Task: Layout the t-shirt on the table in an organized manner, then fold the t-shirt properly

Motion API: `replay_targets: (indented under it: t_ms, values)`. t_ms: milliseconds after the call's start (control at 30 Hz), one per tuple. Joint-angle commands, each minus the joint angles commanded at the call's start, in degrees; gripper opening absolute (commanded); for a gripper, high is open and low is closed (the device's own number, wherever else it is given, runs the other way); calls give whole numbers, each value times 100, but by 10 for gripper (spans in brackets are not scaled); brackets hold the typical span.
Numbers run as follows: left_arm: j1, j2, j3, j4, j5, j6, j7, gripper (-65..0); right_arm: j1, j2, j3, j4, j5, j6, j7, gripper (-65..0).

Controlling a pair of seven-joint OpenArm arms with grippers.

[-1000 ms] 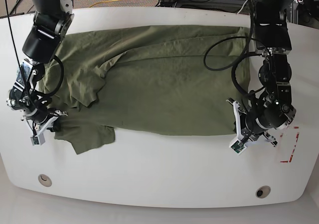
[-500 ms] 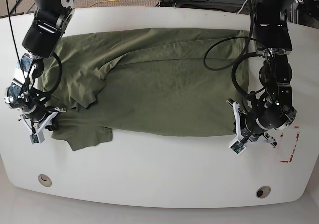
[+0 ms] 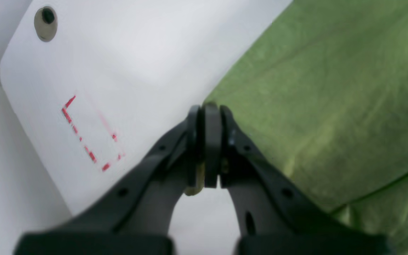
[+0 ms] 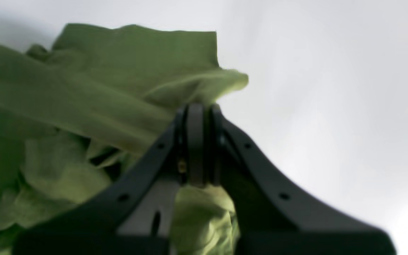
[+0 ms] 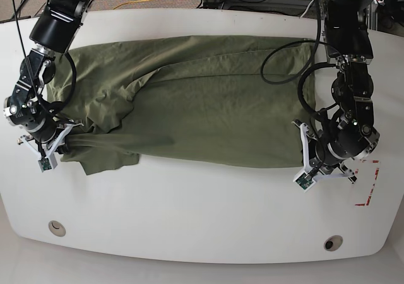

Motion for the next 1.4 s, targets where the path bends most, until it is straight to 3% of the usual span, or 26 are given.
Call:
replay_targets:
  t_ms: [200,467,800,1400]
  values:
    - [510,0,0,325,0,0,53,-650,-589,-202,9,659,-53,0,-70,-642]
    - [1187,-220,0,554,-9,0,53,-650,-1011,-519,563,1301,-44,0,-642,-642]
    - [1662,-545,-18,642,-18,0,53,-650,-1442,-510,677,1398,-35,0,-712,-642]
    - [2075,-519,-26,844,-26,0,347,-650,-1741,-545,677,1380,-44,0,-712,-642]
